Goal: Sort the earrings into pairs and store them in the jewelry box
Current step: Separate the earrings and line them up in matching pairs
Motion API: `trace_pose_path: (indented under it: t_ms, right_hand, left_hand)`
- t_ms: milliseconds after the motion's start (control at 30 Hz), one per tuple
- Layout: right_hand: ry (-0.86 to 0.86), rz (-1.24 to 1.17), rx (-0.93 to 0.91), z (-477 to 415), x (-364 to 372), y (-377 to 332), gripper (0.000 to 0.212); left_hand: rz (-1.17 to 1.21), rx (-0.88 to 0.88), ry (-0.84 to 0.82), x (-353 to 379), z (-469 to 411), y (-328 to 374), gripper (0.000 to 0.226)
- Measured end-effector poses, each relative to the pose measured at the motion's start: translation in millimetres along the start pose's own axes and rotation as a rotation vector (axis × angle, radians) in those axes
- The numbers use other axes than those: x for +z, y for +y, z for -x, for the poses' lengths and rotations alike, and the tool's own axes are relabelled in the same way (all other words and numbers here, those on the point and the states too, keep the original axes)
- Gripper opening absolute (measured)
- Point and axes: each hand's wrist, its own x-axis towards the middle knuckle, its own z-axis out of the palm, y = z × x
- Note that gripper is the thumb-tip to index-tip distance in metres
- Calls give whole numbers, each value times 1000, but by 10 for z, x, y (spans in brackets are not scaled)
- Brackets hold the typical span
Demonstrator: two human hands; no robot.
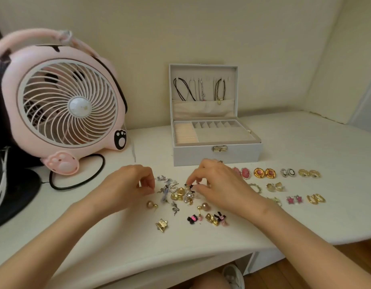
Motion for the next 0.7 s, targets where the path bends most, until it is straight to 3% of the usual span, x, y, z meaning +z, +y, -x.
trace_pose_path:
  t_ms: [233,367,500,700]
  right_hand:
    - [-130,16,-13,-109,81,13,25]
    - [-151,-16,-7,-137,8,46,27]
    - [-72,-33,45,-224,-70,93,26]
    - [12,-99,91,-236,-156,197,25]
  left_hand:
    - [-15,6,-20,23,-273,45,12]
    - [-90,-58,76,117,-344,-47,7]
    - [-92,-109,137,197,-353,-152,13]
    - [-22,-44,112,235,-357,-120,8]
